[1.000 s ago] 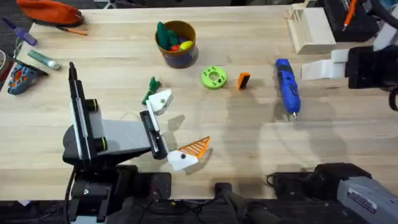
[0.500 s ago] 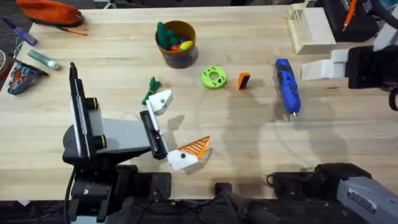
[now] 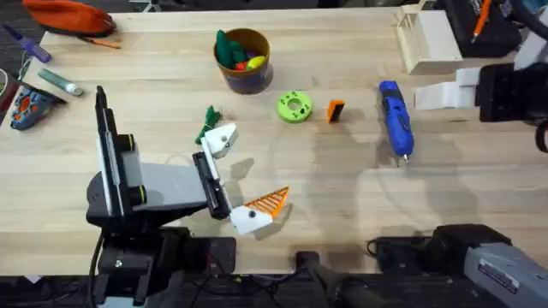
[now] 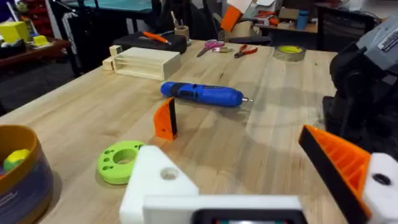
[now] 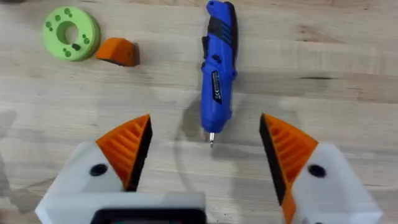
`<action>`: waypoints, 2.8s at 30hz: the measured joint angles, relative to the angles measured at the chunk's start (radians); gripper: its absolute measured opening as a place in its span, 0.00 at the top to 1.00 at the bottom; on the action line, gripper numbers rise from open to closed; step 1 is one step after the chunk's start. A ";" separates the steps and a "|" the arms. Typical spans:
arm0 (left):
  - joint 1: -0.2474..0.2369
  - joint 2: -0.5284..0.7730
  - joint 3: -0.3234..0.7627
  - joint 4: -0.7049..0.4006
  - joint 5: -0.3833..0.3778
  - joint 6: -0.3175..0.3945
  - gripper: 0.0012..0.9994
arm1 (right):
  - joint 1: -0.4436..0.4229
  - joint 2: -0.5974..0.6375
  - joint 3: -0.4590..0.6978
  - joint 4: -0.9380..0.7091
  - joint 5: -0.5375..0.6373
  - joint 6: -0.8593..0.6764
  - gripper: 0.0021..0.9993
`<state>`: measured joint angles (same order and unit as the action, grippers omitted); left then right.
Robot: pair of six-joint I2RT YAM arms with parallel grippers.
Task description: Pick up the gripper from the table and insert it into the empty holder that is missing its gripper. Then pick up a screw, insert it into the mounting hole, and use the screwdriver to tighten it. Finally, clean up the table by picking up the vegetable and placing it into the bucket.
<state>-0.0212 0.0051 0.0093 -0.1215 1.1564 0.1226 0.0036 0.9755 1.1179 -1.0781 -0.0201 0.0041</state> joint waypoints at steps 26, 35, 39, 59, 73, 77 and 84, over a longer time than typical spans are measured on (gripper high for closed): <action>0.000 0.000 0.000 0.000 0.000 0.000 0.01 | 0.000 0.000 0.000 0.000 0.000 0.016 0.01; 0.000 0.000 0.000 0.000 0.000 0.000 0.01 | 0.019 0.079 0.003 -0.001 0.016 0.159 0.01; 0.000 0.000 0.000 0.000 0.000 0.000 0.01 | 0.264 0.126 0.021 -0.017 0.151 0.330 0.01; 0.000 0.000 0.000 0.000 0.000 -0.003 0.01 | 0.576 0.504 0.245 -0.001 0.266 0.662 0.01; 0.000 0.000 0.000 0.000 0.000 -0.003 0.01 | 0.530 0.614 0.230 0.011 0.205 0.509 0.01; 0.000 0.000 0.000 0.000 0.000 -0.003 0.01 | 0.506 0.643 0.230 0.028 0.168 0.463 0.01; 0.000 0.000 0.000 0.000 0.000 -0.003 0.01 | 0.481 0.686 0.230 0.058 0.118 0.428 0.06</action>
<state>-0.0212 0.0051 0.0093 -0.1215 1.1564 0.1200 0.4844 1.6614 1.3476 -1.0197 0.0978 0.4318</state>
